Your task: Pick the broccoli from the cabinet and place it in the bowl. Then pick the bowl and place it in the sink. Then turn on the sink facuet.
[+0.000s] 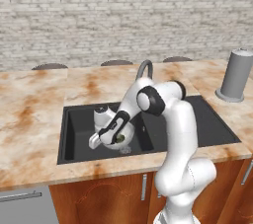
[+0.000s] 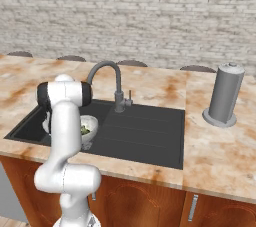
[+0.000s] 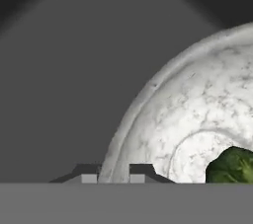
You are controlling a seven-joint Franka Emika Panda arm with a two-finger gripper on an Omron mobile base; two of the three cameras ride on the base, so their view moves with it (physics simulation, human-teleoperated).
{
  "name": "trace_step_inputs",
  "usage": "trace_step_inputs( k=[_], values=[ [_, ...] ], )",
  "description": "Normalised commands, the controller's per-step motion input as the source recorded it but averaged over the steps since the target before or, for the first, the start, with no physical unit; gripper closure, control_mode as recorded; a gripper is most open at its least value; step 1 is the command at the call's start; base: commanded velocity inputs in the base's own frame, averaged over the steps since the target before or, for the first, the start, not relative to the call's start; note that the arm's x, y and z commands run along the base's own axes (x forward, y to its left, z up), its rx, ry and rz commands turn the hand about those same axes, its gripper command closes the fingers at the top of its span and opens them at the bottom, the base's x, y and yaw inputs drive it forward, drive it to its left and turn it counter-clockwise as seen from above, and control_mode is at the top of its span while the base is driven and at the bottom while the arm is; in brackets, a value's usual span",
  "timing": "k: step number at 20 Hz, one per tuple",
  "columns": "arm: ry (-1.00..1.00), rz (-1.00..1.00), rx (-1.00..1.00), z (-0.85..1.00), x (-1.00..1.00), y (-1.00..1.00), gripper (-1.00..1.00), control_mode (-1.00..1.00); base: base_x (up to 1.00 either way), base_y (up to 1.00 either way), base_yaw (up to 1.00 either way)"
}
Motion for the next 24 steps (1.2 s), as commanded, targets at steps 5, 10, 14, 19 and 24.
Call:
trace_step_inputs(
  k=[5, 10, 14, 19, 24],
  values=[
    [0.00, -0.02, 0.00, -0.03, 0.06, 0.11, -1.00, -1.00, 0.00, 0.00, 0.00],
    [0.00, -0.12, 0.02, 0.78, -0.29, 0.01, -1.00, -1.00, 0.00, 0.00, 0.00],
    [0.00, -0.16, 0.06, 1.00, -0.44, 0.00, -1.00, -1.00, 0.00, 0.00, 0.00],
    [0.00, -0.18, 0.10, 1.00, -0.83, 0.00, -1.00, -1.00, 0.00, 0.00, 0.00],
    [0.00, -0.19, 0.14, 1.00, -1.00, -0.02, -1.00, -1.00, 0.00, 0.00, 0.00]
  ],
)
